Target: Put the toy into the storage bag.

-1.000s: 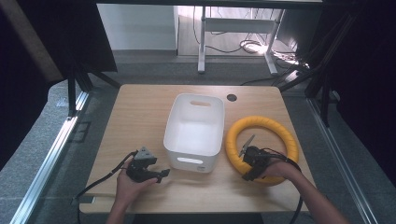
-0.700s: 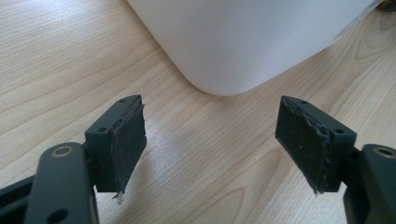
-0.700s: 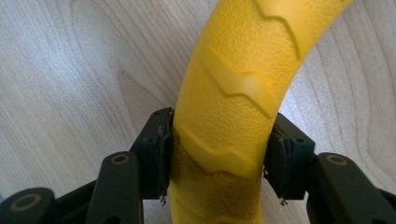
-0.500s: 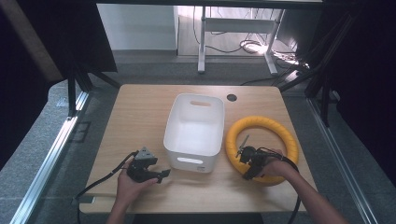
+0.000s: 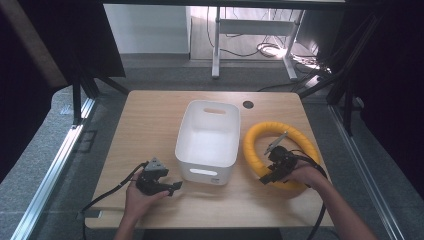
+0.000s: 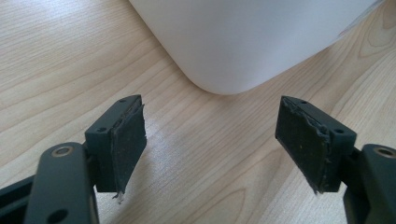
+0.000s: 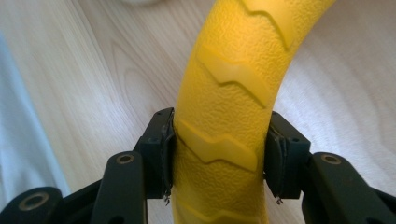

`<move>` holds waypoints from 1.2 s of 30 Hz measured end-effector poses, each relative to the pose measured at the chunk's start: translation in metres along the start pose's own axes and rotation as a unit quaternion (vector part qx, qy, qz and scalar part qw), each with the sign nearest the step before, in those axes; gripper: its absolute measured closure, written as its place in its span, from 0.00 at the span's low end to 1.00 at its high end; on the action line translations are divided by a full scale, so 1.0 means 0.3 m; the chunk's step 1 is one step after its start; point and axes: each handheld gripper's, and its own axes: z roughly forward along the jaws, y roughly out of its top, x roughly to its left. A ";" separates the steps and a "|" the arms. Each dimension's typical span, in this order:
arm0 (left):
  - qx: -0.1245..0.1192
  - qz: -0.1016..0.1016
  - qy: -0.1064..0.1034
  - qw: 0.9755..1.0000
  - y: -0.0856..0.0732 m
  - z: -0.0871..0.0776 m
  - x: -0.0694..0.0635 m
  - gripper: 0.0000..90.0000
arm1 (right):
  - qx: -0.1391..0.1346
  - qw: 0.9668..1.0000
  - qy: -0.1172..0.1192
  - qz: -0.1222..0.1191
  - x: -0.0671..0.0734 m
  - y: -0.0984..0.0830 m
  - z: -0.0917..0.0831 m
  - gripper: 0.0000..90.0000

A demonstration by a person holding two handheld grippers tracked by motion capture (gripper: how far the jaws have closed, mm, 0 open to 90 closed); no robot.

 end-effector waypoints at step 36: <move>0.003 0.001 0.001 1.000 -0.002 0.005 0.003 0.28 | -0.234 0.970 0.032 0.054 -0.090 -0.076 -0.227 0.57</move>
